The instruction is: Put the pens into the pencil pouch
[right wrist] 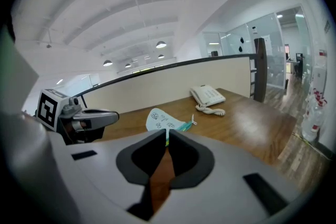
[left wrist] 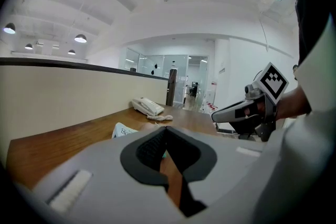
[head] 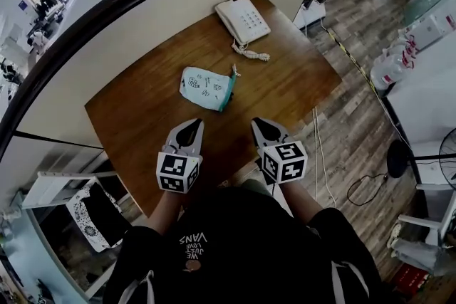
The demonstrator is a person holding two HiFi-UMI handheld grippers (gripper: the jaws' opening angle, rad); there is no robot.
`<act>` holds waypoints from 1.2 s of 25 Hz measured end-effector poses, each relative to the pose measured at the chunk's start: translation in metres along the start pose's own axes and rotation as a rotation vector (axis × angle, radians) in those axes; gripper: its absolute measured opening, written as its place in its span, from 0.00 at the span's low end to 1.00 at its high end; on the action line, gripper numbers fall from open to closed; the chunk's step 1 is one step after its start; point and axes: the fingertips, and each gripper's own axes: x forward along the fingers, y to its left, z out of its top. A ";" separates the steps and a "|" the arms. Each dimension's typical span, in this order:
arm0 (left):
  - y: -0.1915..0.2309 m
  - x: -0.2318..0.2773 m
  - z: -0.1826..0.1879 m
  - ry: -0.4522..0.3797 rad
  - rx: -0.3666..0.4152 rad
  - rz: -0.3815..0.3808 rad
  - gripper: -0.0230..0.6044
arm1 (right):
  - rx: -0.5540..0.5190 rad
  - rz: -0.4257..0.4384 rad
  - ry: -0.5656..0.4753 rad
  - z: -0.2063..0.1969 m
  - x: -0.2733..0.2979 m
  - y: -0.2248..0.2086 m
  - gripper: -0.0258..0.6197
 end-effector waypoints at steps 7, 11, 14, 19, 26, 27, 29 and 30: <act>-0.024 -0.015 -0.001 -0.008 -0.041 0.043 0.05 | -0.046 0.053 0.008 -0.001 -0.023 -0.003 0.08; -0.036 -0.022 -0.003 -0.013 -0.048 0.084 0.05 | -0.063 0.076 0.003 -0.004 -0.036 -0.008 0.08; -0.046 -0.024 -0.004 -0.022 -0.055 0.104 0.05 | -0.068 0.091 0.001 -0.008 -0.044 -0.011 0.07; -0.063 -0.032 -0.007 -0.033 -0.058 0.138 0.05 | -0.073 0.113 -0.004 -0.015 -0.060 -0.013 0.07; -0.093 -0.043 -0.018 -0.028 -0.066 0.159 0.05 | -0.087 0.135 -0.003 -0.027 -0.084 -0.015 0.06; -0.096 -0.045 -0.018 -0.027 -0.066 0.162 0.05 | -0.095 0.133 0.000 -0.028 -0.087 -0.015 0.06; -0.101 -0.047 -0.019 -0.027 -0.069 0.167 0.05 | -0.112 0.132 0.006 -0.031 -0.092 -0.017 0.06; -0.104 -0.049 -0.019 -0.026 -0.070 0.169 0.05 | -0.117 0.133 0.009 -0.032 -0.094 -0.017 0.06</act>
